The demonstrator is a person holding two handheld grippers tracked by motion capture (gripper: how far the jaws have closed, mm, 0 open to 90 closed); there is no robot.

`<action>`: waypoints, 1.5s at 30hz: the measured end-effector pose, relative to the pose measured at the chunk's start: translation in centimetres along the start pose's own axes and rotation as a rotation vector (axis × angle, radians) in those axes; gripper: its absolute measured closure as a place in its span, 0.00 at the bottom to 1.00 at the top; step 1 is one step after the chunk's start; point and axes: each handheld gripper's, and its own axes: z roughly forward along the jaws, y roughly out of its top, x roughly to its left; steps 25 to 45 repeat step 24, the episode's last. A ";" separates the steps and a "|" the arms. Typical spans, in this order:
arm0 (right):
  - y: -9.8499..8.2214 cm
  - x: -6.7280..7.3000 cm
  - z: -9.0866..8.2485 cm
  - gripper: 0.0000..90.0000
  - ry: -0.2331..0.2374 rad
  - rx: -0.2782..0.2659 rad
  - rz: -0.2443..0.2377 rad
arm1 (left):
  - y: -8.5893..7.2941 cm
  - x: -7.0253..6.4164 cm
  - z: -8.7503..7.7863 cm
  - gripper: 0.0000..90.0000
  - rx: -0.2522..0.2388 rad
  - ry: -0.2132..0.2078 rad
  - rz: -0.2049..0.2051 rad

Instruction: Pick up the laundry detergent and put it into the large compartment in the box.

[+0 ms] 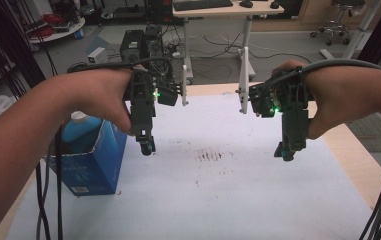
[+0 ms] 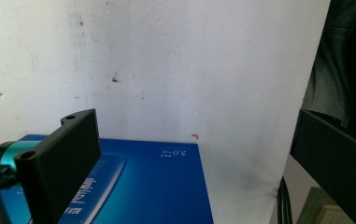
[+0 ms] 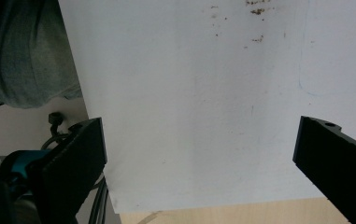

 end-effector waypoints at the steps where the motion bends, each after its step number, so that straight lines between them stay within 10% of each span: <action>1: 0.0 0.0 0.0 0.02 -0.003 -0.003 -0.002 | 0.0 0.0 -0.1 0.02 -0.002 0.005 -0.002; 45: 0.2 0.4 0.0 0.02 -0.002 -0.007 -0.007 | -0.7 0.0 -0.4 0.02 0.002 0.008 -0.024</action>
